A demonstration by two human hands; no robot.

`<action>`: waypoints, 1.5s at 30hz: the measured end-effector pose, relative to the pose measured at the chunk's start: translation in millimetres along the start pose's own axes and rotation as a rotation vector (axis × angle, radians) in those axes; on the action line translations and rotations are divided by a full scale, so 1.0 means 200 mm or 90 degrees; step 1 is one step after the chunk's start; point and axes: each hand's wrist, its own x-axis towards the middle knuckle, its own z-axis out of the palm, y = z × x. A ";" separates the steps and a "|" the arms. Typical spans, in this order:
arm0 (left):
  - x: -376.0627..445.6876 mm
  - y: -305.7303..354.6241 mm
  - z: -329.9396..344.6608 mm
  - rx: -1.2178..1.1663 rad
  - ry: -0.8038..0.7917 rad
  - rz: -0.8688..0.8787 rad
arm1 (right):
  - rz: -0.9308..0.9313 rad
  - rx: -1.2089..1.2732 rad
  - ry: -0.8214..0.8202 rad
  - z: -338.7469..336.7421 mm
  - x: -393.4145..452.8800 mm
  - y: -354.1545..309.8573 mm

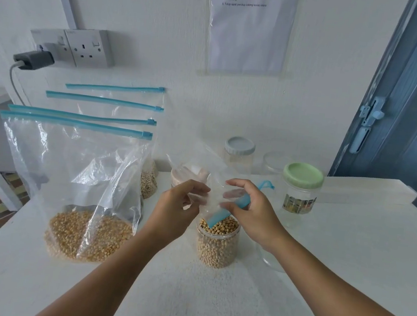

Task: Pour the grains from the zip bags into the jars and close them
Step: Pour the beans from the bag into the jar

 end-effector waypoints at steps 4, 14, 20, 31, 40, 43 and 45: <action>0.00 0.02 0.00 -0.022 0.004 -0.001 | 0.000 -0.021 0.022 0.01 0.00 0.01; -0.02 0.01 -0.03 -0.083 0.003 -0.045 | 0.011 0.002 -0.006 -0.01 -0.03 -0.03; -0.02 0.05 -0.09 -0.225 0.036 -0.106 | 0.052 0.101 0.013 -0.03 -0.02 -0.08; -0.06 0.13 -0.19 -0.154 -0.110 -0.128 | 0.053 0.154 0.086 -0.08 0.03 -0.13; 0.07 0.56 -0.65 0.059 -0.477 -0.079 | -0.032 0.052 0.065 -0.27 0.05 -0.35; 0.16 0.70 -0.70 0.085 -0.447 -0.024 | -0.069 0.027 0.054 -0.35 0.07 -0.43; 0.22 0.77 -0.68 0.084 -0.390 0.020 | -0.089 0.002 0.035 -0.40 0.07 -0.48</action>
